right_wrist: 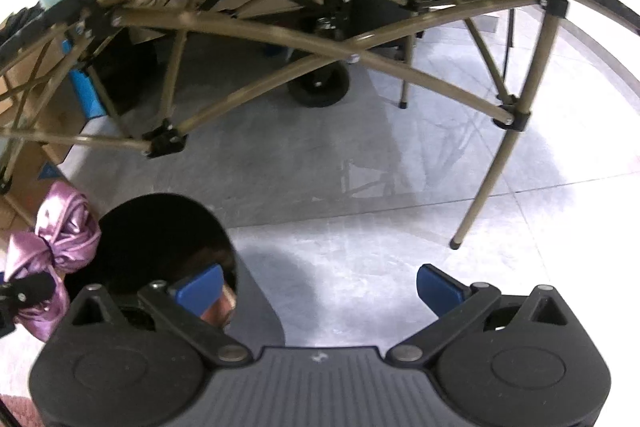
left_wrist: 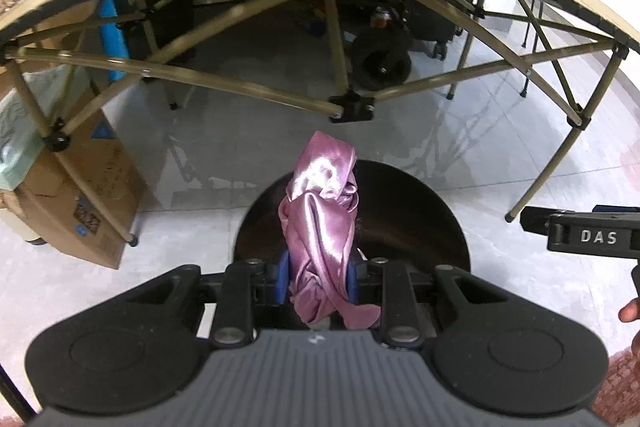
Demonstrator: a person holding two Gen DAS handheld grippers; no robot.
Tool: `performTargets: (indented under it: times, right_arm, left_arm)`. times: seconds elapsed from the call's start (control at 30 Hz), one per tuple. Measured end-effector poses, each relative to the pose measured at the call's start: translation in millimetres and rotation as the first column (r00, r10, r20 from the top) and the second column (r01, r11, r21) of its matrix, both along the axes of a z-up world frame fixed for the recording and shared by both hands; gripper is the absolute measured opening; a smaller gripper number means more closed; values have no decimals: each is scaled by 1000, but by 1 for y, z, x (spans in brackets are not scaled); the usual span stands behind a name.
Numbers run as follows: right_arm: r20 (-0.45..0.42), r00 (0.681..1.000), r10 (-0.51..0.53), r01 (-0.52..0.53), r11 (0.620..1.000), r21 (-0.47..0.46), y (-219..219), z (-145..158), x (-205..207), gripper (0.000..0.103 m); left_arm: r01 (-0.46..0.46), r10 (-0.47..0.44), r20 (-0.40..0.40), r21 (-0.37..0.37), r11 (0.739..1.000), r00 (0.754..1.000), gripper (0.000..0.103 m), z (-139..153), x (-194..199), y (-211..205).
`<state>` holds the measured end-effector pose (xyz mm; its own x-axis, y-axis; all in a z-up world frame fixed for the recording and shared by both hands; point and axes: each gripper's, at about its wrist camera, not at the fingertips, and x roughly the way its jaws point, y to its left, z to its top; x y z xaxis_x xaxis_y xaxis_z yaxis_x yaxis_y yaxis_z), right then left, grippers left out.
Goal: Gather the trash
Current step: 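Open left tool over the black bin to drop the pink scrunchie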
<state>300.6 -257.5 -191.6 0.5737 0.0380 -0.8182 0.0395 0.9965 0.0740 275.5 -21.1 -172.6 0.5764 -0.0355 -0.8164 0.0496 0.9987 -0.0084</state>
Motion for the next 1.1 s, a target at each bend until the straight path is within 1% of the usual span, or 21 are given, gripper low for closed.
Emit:
performTargets:
  times: [0.2, 0.4, 0.43, 0.47, 0.5, 0.57, 0.6, 0.63, 0.67, 0.73, 0.87, 1.1]
  right_arm:
    - [7, 998, -56, 56, 998, 11, -16, 5, -1, 103]
    - [14, 998, -56, 56, 998, 23, -18, 8, -4, 103]
    - [14, 998, -53, 53, 998, 23, -18, 8, -4, 103]
    - [13, 999, -51, 51, 998, 23, -18, 8, -4, 103]
    - [13, 999, -50, 50, 999, 22, -17, 8, -4, 103]
    - [12, 999, -50, 50, 999, 22, -18, 8, -4, 103]
    - [10, 999, -50, 50, 999, 21, -18, 8, -3, 103]
    - [9, 999, -50, 50, 999, 21, -17, 7, -4, 103]
    - [9, 999, -49, 49, 999, 20, -17, 7, -3, 103]
    - [9, 999, -46, 46, 999, 18, -16, 7, -3, 103]
    - [13, 999, -34, 33, 999, 17, -10, 7, -2, 103]
    - [6, 1000, -18, 18, 1000, 11, -6, 5, -1, 103]
  left_arm:
    - [26, -26, -20, 12, 1000, 999, 27, -11, 13, -14]
    - [37, -37, -26, 17, 999, 999, 27, -18, 20, -21]
    - [44, -43, -27, 11, 999, 999, 30, -19, 21, -21]
    - [45, -45, -31, 9, 999, 998, 40, -20, 21, -21]
    - [43, -43, -32, 16, 999, 999, 47, -21, 21, -21]
    - [32, -31, -22, 29, 999, 999, 82, -20, 20, -20]
    - [22, -22, -12, 35, 999, 1000, 89, -19, 19, -19]
    - [14, -13, -3, 43, 999, 1000, 98, -18, 18, -18]
    - [7, -7, -1, 50, 999, 1000, 103, -17, 18, -17]
    - [-11, 11, -9, 66, 998, 1000, 103, -18, 19, -15]
    - [-27, 29, -32, 58, 998, 999, 103, -20, 20, -9]
    - [-34, 35, -17, 54, 998, 999, 103, -16, 17, -9]
